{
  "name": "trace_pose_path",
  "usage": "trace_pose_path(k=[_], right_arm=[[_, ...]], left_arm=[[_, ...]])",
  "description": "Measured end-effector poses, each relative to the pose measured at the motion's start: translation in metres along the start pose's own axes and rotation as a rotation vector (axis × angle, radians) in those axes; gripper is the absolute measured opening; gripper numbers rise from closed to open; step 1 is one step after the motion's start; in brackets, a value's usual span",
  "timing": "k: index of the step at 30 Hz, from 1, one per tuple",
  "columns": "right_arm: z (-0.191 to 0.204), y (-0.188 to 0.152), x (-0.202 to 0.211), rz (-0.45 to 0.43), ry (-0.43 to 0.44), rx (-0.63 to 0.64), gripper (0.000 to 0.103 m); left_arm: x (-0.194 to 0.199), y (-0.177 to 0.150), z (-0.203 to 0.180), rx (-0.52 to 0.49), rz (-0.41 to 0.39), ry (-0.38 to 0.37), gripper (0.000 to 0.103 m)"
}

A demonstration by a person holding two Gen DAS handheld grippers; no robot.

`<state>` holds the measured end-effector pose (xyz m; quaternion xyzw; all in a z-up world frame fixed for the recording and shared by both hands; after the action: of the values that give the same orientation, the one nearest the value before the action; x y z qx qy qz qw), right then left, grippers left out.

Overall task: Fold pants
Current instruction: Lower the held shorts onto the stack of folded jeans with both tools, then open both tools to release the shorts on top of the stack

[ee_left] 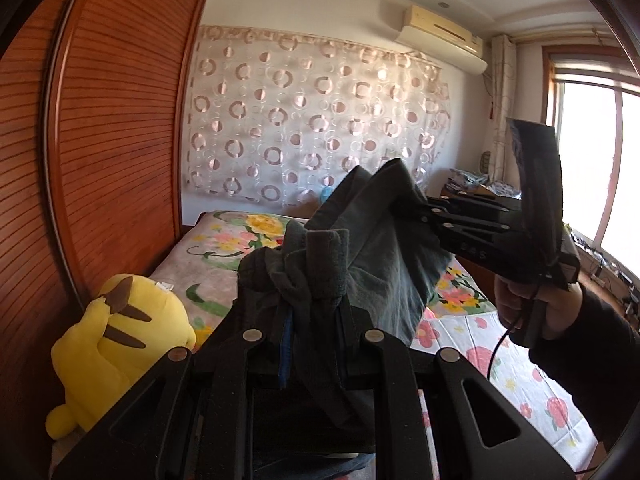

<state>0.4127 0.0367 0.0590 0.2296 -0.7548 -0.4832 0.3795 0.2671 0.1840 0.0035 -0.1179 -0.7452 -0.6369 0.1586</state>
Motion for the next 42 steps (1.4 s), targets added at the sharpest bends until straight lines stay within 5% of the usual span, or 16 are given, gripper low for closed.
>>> trace_pose_path(k=[12, 16, 25, 33, 42], right_arm=[[0.006, -0.003, -0.034, 0.035, 0.080, -0.002, 0.010], [-0.001, -0.013, -0.034, 0.056, 0.093, -0.042, 0.032], [-0.030, -0.042, -0.008, 0.077, 0.218, -0.141, 0.033], [-0.066, -0.058, -0.035, 0.162, 0.162, -0.207, 0.033], [-0.049, -0.053, -0.017, 0.132, 0.156, -0.237, 0.033]], left_arm=[[-0.003, -0.033, 0.016, 0.097, 0.009, 0.092, 0.018], [-0.006, -0.042, 0.020, 0.102, 0.041, 0.111, 0.018], [-0.010, -0.050, 0.024, 0.094, 0.081, 0.147, 0.018], [-0.008, -0.054, 0.024, 0.065, 0.110, 0.174, 0.018], [0.001, -0.051, 0.023, 0.015, 0.116, 0.198, 0.028]])
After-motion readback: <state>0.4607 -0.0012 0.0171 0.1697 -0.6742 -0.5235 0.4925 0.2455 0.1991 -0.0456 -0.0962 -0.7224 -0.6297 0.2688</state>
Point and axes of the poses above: each gripper's, at about its wrist camera, not at the fingertips, and x roughly against the way its jaws point, z to its left, y to its top, the point moved 9 cm from there along -x, roughly the way its jaws point, and after that the axes turned 4 degrees about y, right-handed, at the moved point
